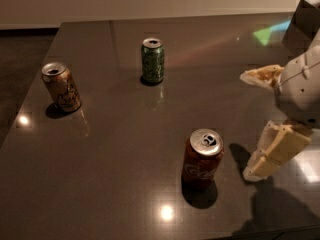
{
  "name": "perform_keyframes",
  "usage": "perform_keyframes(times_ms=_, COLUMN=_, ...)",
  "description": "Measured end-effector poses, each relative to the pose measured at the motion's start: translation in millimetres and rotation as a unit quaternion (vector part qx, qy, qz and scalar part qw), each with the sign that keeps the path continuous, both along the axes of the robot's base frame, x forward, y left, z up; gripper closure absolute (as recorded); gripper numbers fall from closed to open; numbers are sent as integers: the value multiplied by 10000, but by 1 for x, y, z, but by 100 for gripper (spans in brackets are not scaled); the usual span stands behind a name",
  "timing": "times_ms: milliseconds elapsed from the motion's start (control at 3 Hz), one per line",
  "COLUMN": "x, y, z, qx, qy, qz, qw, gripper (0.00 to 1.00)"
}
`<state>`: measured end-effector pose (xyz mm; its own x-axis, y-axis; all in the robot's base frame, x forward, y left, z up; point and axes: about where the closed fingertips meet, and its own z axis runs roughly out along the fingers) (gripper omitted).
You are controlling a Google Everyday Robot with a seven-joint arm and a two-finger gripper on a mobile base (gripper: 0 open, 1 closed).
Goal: Knock coke can over
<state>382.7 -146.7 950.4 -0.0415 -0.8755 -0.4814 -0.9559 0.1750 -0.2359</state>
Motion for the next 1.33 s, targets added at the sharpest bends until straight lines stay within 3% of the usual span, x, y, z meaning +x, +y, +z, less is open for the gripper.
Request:
perform_keyframes(times_ms=333, x=-13, y=32, z=-19, qx=537, qy=99, qz=345, qw=9979, gripper=0)
perform_keyframes(times_ms=1000, x=-20, y=69, z=-47, qx=1225, qy=393, qz=662, qw=9895, gripper=0)
perform_keyframes(times_ms=1333, x=-23, y=74, z=-51, qx=1439, qy=487, qz=697, qw=9859, gripper=15)
